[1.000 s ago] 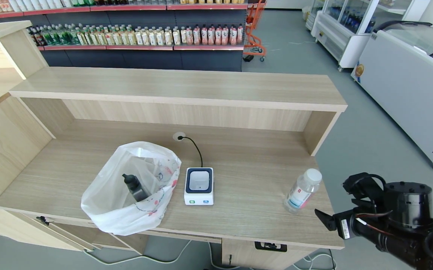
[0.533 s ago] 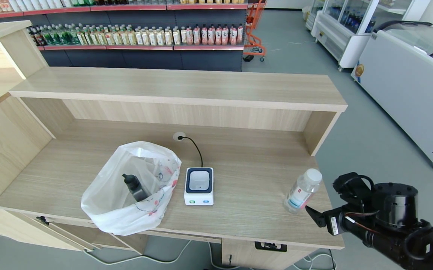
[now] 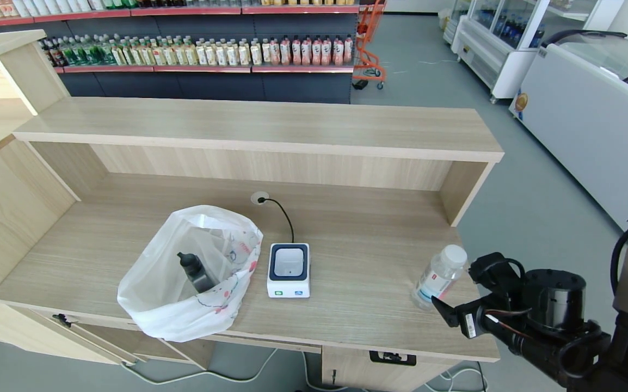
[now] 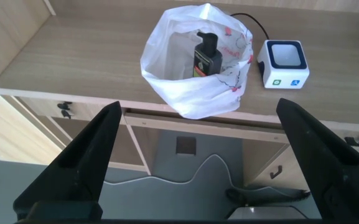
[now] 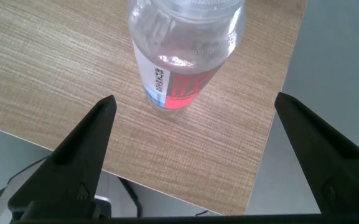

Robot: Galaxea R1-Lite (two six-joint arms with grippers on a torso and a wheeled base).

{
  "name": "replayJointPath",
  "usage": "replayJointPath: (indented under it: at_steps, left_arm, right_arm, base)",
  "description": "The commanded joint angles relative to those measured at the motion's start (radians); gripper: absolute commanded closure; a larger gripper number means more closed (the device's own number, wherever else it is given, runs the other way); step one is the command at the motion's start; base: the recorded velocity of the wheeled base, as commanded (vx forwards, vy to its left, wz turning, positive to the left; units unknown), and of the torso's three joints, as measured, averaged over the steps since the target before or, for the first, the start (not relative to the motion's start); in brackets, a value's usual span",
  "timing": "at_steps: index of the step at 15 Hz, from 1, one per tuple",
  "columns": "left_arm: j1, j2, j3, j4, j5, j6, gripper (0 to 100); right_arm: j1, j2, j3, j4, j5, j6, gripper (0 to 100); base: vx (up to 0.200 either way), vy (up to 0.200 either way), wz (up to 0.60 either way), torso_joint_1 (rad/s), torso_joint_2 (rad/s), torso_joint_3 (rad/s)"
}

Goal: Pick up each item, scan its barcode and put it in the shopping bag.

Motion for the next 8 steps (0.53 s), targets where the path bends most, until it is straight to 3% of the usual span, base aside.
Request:
replayJointPath:
  at_steps: [1,8]
  left_arm:
    - [0.000,0.000,0.000,-0.001,0.000,0.000,0]
    - [0.000,0.000,0.000,-0.001,0.000,0.000,0]
  right_arm:
    - [0.000,0.046,-0.004,-0.016,0.002,-0.001,0]
    - [0.000,0.108,-0.052,-0.070,0.022,0.001,0]
  base:
    - [0.000,0.000,0.00,0.000,0.00,0.000]
    - [0.000,0.000,0.00,0.000,0.00,0.000]
